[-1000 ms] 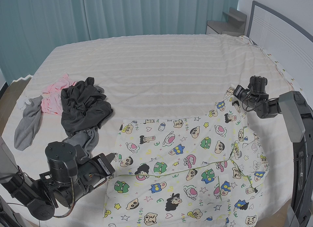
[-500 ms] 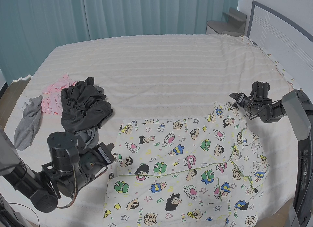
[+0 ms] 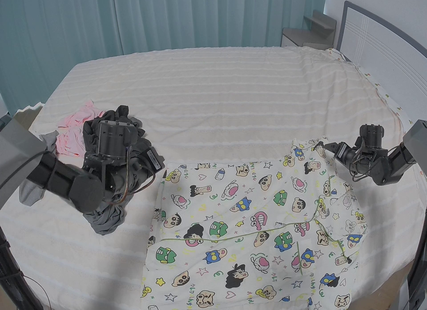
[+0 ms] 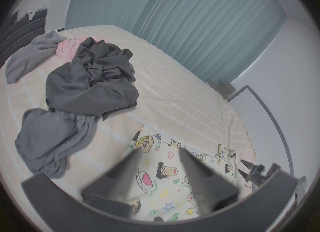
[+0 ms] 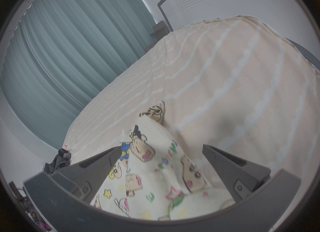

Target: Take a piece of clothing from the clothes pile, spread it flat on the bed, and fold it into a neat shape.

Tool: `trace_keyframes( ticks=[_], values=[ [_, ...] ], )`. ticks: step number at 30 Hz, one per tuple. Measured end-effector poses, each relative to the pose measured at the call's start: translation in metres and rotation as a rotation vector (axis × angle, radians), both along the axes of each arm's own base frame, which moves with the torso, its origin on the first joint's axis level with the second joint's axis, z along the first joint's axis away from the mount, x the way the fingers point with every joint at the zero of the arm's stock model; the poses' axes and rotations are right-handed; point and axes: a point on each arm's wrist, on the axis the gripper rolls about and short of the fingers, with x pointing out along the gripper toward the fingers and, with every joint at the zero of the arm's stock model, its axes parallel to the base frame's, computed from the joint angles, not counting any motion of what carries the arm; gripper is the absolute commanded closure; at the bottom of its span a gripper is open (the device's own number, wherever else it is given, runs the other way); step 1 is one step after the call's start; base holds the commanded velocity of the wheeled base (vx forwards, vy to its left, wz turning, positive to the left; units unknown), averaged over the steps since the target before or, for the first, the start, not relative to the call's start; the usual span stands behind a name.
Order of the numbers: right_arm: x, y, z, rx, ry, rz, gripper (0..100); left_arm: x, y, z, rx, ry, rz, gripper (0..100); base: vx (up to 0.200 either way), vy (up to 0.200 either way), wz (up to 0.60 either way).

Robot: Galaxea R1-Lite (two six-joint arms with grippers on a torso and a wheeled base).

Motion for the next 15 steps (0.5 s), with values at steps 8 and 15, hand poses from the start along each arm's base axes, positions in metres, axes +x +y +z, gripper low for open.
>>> trace_keyframes(
  ticks=[8, 15],
  values=[
    [-0.063, 0.002, -0.006, 0.041, -0.024, -0.018, 0, 0.052, -0.001, -0.023, 0.05, 0.059, -0.003, 0, 0.0, 0.0, 0.0],
    [-0.103, 0.006, -0.002, 0.12, -0.161, 0.003, 0, 0.075, -0.001, -0.054, 0.079, 0.116, -0.091, 0, 0.0, 0.0, 0.0]
  ],
)
